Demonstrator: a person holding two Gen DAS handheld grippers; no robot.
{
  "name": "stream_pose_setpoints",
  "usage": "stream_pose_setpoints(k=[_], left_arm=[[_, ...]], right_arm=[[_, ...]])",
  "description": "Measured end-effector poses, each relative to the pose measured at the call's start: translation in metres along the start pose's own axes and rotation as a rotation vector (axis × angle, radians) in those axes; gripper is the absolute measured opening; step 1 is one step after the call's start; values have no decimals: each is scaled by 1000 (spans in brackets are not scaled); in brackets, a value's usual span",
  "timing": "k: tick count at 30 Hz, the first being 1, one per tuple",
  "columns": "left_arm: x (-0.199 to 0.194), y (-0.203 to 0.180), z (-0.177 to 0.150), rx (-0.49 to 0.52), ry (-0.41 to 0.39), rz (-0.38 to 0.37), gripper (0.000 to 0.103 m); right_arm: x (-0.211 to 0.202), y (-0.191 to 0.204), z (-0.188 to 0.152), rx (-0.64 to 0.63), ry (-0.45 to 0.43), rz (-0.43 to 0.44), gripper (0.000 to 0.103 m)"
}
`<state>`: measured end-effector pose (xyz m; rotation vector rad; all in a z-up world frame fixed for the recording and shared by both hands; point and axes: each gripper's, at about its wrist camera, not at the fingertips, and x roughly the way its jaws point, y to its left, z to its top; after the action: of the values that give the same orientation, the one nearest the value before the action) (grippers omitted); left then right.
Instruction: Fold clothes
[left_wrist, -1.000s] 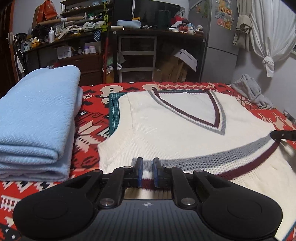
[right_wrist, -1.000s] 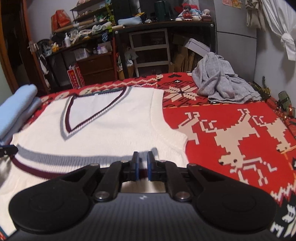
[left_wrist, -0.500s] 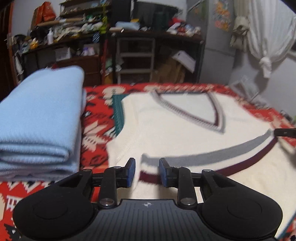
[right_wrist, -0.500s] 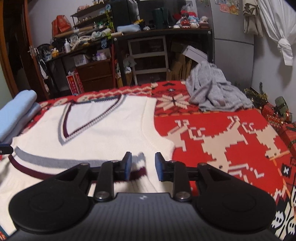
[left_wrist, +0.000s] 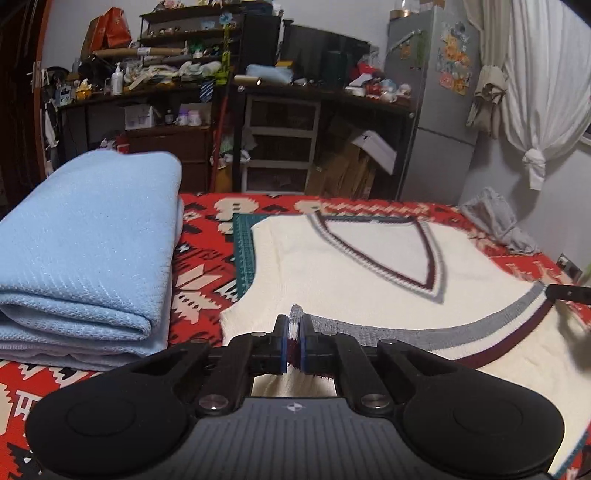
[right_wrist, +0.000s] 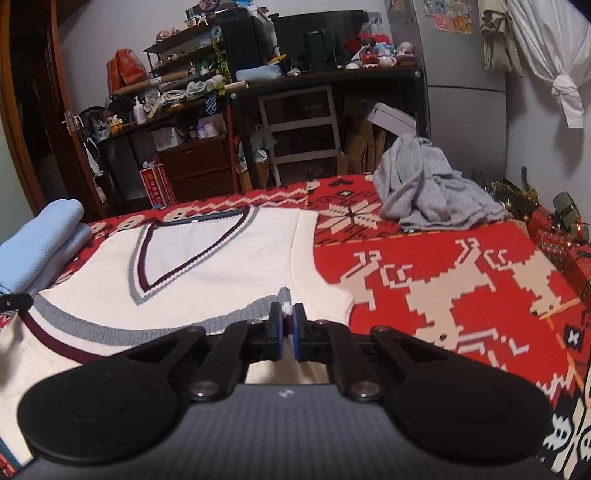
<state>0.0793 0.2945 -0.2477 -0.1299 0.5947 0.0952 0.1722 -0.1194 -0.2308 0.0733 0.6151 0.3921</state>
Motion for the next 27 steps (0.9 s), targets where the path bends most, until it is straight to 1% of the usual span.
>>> stream_pose_setpoints(k=[3, 5, 6, 7, 9, 12, 14, 15, 16, 19, 22, 23, 27], left_arm=[[13, -1, -8, 12, 34, 22, 7], [13, -4, -12, 31, 20, 41, 9], [12, -5, -12, 44, 18, 55, 15], [11, -6, -12, 56, 16, 71, 20], [6, -6, -11, 66, 3, 81, 22], [-8, -7, -8, 66, -28, 90, 23], [-18, -9, -7, 52, -34, 57, 27], [-22, -10, -7, 37, -31, 24, 31], [-26, -12, -8, 23, -28, -9, 32], [-32, -28, -17, 12, 1, -99, 32], [-31, -53, -28, 48, 27, -166, 32], [-30, -62, -31, 65, 30, -178, 32], [-29, -92, -41, 124, 27, -210, 32]], right_arm=[[9, -2, -7, 6, 26, -17, 5], [14, -2, -13, 10, 40, -29, 6], [14, -2, -14, 6, 37, -36, 6], [13, -1, -15, 1, 33, -43, 11], [10, 0, -14, -8, 21, -59, 24], [-3, 3, -10, -31, -13, -72, 24], [-13, 9, -7, -50, -35, -65, 24], [-18, 13, -6, -61, -38, -52, 24], [-22, 19, -8, -65, -32, -29, 24], [-33, 39, -17, -80, -11, 41, 25], [-37, 68, -31, -130, 10, 89, 27], [-38, 77, -36, -148, 13, 103, 30], [-36, 112, -50, -196, 34, 134, 30]])
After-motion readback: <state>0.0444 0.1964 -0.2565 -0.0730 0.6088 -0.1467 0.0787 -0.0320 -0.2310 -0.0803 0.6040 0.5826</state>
